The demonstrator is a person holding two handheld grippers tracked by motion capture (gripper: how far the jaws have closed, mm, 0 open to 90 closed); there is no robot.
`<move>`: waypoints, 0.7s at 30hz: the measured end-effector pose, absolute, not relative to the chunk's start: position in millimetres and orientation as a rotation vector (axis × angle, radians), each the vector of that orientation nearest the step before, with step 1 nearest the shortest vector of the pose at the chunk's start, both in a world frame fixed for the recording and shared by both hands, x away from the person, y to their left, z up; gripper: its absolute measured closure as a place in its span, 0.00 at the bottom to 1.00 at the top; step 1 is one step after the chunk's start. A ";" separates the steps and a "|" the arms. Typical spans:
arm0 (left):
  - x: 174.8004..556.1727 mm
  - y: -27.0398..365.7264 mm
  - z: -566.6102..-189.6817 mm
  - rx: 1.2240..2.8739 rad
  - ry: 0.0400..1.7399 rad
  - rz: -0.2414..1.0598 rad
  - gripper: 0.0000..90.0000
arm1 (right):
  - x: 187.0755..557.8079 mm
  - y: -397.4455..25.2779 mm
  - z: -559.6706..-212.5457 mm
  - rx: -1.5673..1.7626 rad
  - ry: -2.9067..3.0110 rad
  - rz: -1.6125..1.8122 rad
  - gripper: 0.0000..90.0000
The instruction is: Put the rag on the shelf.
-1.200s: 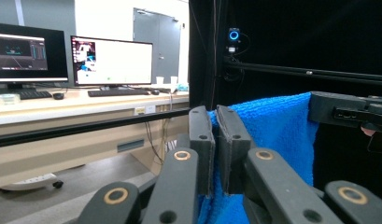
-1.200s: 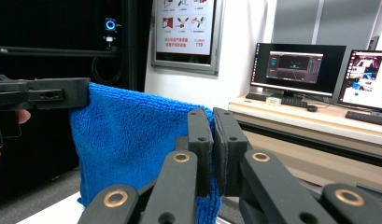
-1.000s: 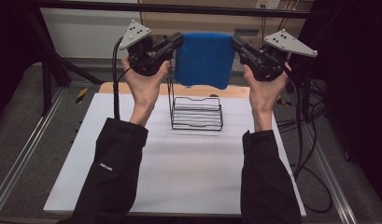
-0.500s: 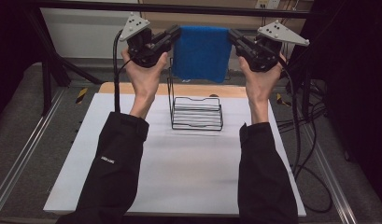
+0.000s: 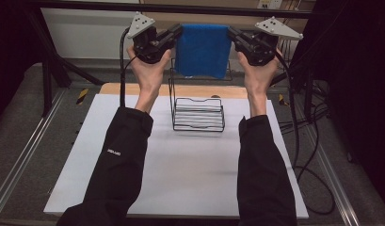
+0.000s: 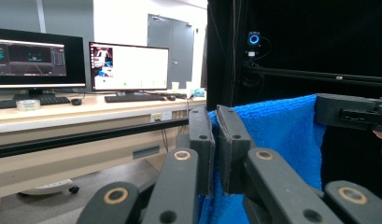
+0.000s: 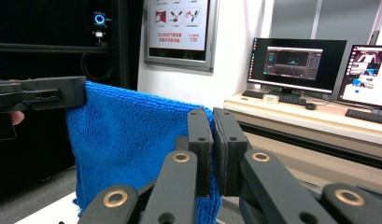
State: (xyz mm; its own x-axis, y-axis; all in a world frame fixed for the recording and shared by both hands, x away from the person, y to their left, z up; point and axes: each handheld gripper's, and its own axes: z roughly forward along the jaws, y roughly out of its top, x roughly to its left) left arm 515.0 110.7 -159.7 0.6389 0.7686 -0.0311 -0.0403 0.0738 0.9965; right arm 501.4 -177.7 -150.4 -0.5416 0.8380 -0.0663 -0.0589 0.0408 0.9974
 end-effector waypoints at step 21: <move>507.4 119.2 -203.1 1.453 0.668 0.650 0.95 | 498.7 -178.2 -187.7 0.813 1.727 1.535 0.97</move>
State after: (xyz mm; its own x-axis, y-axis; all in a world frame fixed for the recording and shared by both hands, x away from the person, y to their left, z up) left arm 507.4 119.2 -203.1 0.6636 0.7479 -0.0164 0.0041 0.0182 0.9998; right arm 498.7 -178.2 -187.7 -0.5752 0.8139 -0.0814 0.0147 0.1097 0.9939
